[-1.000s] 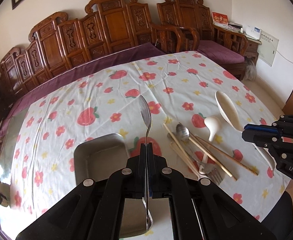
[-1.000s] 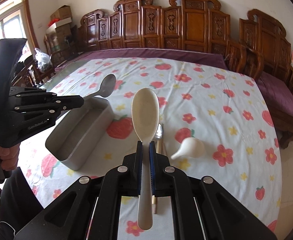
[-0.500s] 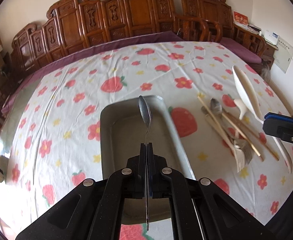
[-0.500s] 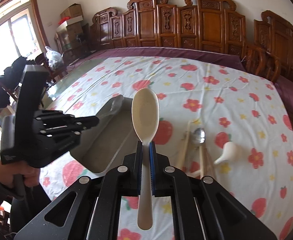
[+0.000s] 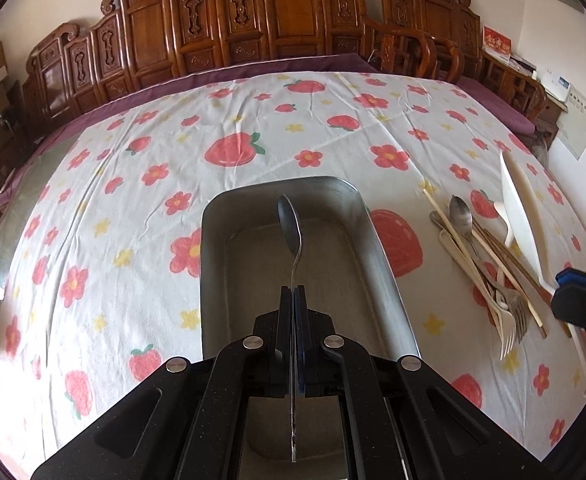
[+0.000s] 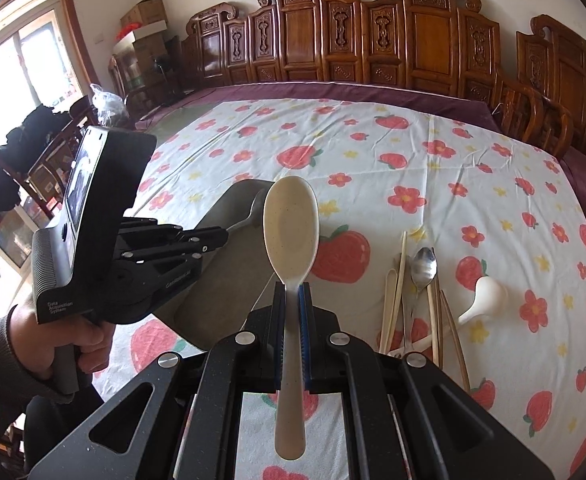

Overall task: Organize utensils
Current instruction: 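Lower the steel spoon into the tray and open the left tool while right holds white spoon, then lower the white spoon into the steel tray and open the right tool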

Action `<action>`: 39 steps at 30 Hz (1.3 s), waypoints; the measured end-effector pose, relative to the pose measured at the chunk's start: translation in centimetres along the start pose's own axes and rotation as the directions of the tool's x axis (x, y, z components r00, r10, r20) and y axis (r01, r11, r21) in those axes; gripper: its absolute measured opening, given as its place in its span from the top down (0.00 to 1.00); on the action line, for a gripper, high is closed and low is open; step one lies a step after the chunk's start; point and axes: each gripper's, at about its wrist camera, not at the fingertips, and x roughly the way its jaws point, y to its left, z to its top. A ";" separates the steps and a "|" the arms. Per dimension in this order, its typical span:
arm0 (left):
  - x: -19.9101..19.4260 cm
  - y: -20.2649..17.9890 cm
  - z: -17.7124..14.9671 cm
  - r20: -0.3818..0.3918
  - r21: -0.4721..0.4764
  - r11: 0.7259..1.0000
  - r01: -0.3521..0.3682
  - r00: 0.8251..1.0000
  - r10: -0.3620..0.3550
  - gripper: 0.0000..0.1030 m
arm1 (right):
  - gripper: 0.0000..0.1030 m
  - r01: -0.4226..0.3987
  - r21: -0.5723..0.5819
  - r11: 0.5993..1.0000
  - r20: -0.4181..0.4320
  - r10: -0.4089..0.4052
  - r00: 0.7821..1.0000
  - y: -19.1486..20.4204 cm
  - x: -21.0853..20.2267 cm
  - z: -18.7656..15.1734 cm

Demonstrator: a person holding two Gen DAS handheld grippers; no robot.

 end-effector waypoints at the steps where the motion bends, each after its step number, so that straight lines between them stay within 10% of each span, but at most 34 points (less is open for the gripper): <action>1: 0.0 0.1 0.1 0.002 -0.003 1.000 0.004 1.000 -0.004 0.98 | 0.92 0.001 0.001 1.000 -0.002 -0.001 1.000 0.0 0.1 0.0; 39: -9.3 6.2 -4.0 0.143 -0.058 0.998 0.036 0.989 -0.028 0.93 | 0.90 -0.075 0.033 0.997 -0.043 0.076 0.996 5.5 8.5 3.2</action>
